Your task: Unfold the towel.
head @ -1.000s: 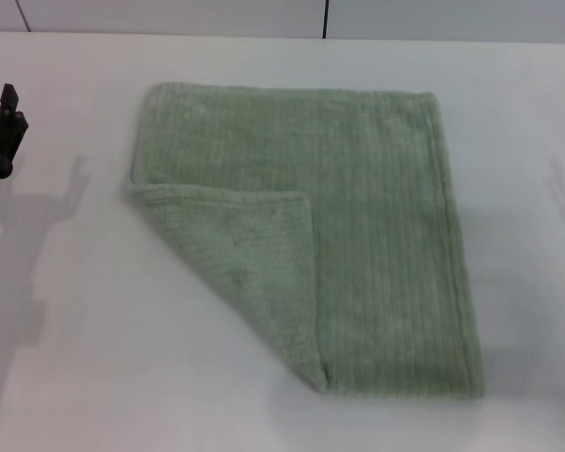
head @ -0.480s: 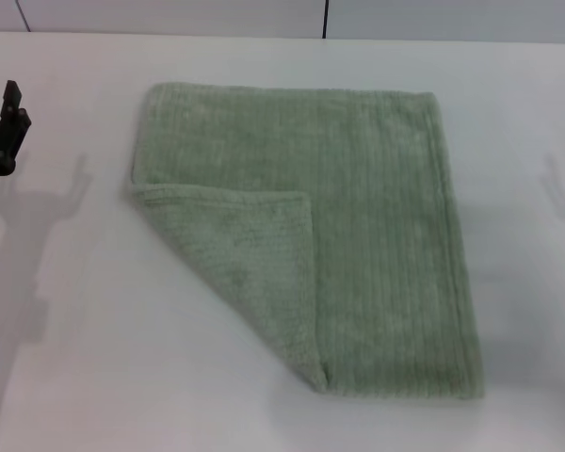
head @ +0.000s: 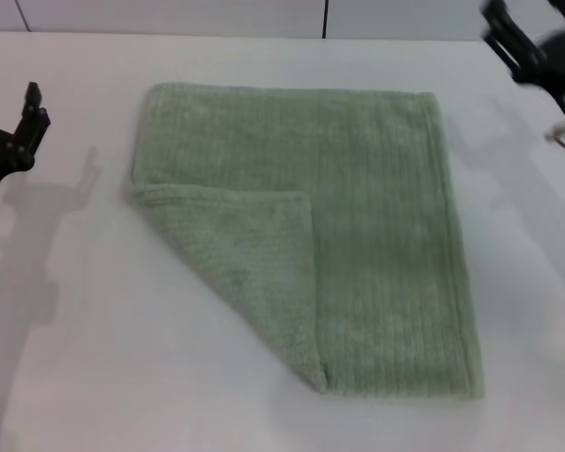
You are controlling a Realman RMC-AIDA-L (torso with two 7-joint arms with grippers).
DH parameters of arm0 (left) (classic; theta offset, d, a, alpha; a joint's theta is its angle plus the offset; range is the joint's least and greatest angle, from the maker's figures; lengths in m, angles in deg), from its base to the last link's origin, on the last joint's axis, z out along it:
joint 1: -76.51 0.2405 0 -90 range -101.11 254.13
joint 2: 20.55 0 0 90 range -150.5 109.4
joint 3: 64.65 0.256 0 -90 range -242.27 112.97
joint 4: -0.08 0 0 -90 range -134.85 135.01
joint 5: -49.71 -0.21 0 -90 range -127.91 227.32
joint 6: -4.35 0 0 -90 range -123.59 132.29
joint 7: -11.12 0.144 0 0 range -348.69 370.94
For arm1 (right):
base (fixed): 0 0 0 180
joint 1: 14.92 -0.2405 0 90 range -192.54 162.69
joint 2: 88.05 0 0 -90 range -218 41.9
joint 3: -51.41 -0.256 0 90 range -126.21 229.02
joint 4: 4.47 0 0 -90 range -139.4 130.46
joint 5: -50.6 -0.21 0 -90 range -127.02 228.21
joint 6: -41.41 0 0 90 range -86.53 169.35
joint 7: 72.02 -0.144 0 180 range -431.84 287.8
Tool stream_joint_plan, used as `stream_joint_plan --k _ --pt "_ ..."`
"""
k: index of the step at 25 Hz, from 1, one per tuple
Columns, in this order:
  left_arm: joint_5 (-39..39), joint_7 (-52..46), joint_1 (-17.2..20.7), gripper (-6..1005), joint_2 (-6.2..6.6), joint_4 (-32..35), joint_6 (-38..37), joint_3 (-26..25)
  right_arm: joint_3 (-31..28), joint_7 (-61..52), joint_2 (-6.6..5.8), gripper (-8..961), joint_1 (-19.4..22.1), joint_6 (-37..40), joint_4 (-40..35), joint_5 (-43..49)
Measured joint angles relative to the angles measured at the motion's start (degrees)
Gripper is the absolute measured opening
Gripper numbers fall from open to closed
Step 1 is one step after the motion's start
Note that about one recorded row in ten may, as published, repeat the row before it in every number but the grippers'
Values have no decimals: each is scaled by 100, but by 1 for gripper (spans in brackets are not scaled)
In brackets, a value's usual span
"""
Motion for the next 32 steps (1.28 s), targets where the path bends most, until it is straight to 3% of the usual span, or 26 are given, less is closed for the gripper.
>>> stream_joint_plan --k 1,2,3,4,6,7,8,10,11,12,13,17,21,22,23,27,32 --pt "1 -8 -29 805 4 1 54 8 -162 3 -139 770 -55 -527 411 99" --pt "3 -10 -85 804 7 15 163 16 -575 -26 -312 758 -124 -1623 1096 362" --pt "2 -10 -94 804 7 15 186 14 -575 -26 -312 746 -124 -1623 1096 362" --pt "4 -13 -108 804 8 13 216 7 -868 -41 -375 733 -140 -2322 1484 558" --pt "4 -18 -129 804 9 3 244 0 -1473 -43 -386 708 -142 -3787 2217 1015" --pt "1 -20 -164 804 10 -1 249 12 -2172 -14 -253 696 -142 -5383 2944 1442" --pt "1 -20 -164 804 10 -1 249 12 -2172 -14 -253 670 -142 -5383 2944 1442" --pt "-2 -18 -195 803 13 -2 249 23 -2846 82 -61 619 -257 -6930 3446 1727" --pt "-9 -10 -203 803 14 -6 250 33 -3233 195 55 593 -381 -7788 3639 1794" --pt "-20 4 -209 803 18 -20 251 46 -4016 641 296 568 -706 -9245 3804 1779" --pt "-34 20 -214 803 18 -42 252 63 -4016 641 296 542 -706 -9245 3804 1779" --pt "-50 1 -205 803 65 -414 575 196 -5704 1911 774 423 -1565 -11464 3343 1570" --pt "-232 99 -62 802 165 -1308 1721 174 -5854 1999 792 254 -1825 -11673 2985 1565" --pt "-423 111 75 802 276 -1990 2571 134 -5847 2003 790 212 -1909 -11684 2828 1574" --pt "-423 111 75 802 276 -1990 2571 134 -5847 2003 790 170 -1909 -11684 2828 1574" --pt "-796 110 454 801 580 -3746 4554 68 -5855 2089 790 1 -1946 -11647 2714 1577" --pt "-1296 118 751 801 761 -5538 6833 -72 -5891 2174 798 -2 -1943 -11534 2640 1564"
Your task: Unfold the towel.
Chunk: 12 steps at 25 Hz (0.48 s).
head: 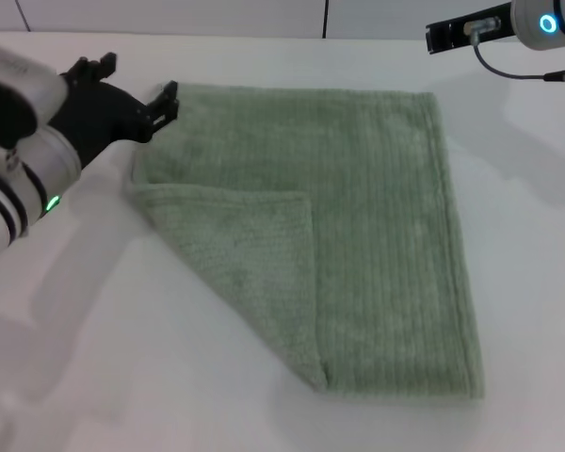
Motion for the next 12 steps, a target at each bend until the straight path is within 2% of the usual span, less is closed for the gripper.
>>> stream_joint_plan --k 4,5,6,8,10,11,12 --pt "-99 159 73 800 51 -856 1167 -2 7 94 5 -2 -19 125 -130 -26" --pt "-53 348 57 800 49 -1130 1683 -2 5 138 8 -2 -42 134 -191 -49" --pt "-53 348 57 800 49 -1130 1683 -2 -3 161 10 -2 -69 140 -255 -67" --pt "21 573 6 800 -5 -1295 2103 -38 -33 173 11 -1 -156 143 -432 -90" --pt "301 968 -109 799 -121 -1385 2609 -179 -79 181 14 -1 -228 151 -568 -81" --pt "301 968 -109 799 -121 -1385 2609 -179 -87 192 16 -1 -240 156 -587 -72" --pt "476 1166 -149 799 -181 -1414 2834 -276 -92 209 18 -1 -245 161 -600 -55"
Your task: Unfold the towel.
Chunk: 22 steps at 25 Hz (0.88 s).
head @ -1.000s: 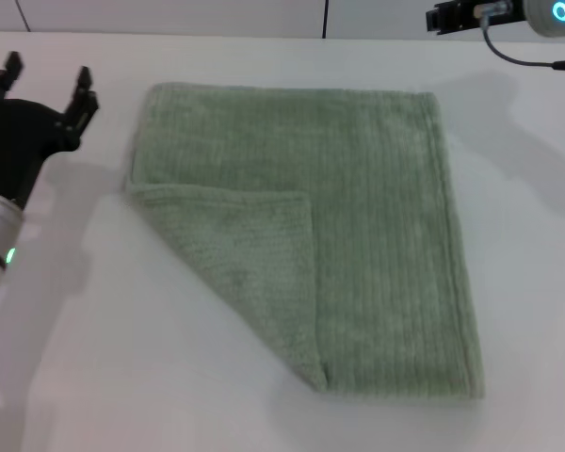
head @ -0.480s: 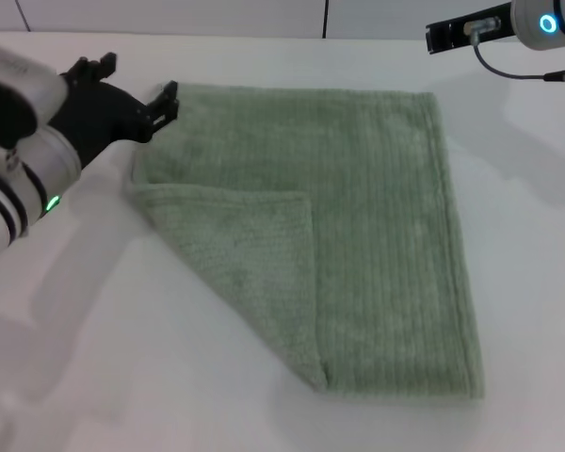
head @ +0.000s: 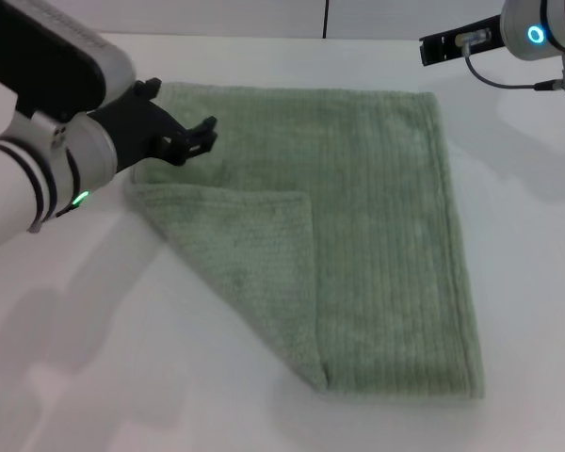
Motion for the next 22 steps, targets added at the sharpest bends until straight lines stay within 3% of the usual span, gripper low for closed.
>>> stream_joint_plan --k 2,4,7,13,22 --pt "249 322 -47 799 -124 -60 330 -232 0 31 3 -1 10 4 14 15" --pt "507 791 -70 798 -337 -196 805 -598 1 128 3 -1 32 9 45 9" --pt "696 1165 -90 798 -479 -405 1296 -886 37 337 2 0 53 52 71 -14" --pt "793 1275 -109 797 -485 -639 1463 -888 2 649 148 0 166 525 71 1" --pt "813 1263 -106 796 -499 -672 1503 -796 -91 391 156 1 38 331 -54 55"
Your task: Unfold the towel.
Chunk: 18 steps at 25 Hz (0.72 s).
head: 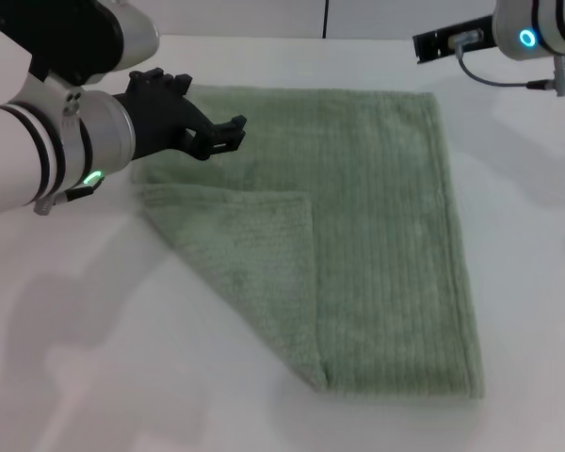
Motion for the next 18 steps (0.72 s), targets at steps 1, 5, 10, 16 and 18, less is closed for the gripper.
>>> stream_joint_plan --k 1,5,10,16,18 --pt "0 0 0 796 0 -7 1 16 -25 -35 -10 1 -53 -124 -53 1" --pt "3 6 -17 795 -4 8 6 109 -189 -51 -54 1 -318 -570 -339 33" --pt "7 16 6 795 -10 23 -9 246 -240 -55 -65 1 -487 -801 -640 122" --pt "8 18 21 794 -8 54 -51 288 -248 -25 -68 2 -547 -896 -837 147" --pt "8 19 6 794 -8 58 -51 306 -245 -25 -68 2 -548 -897 -928 198"
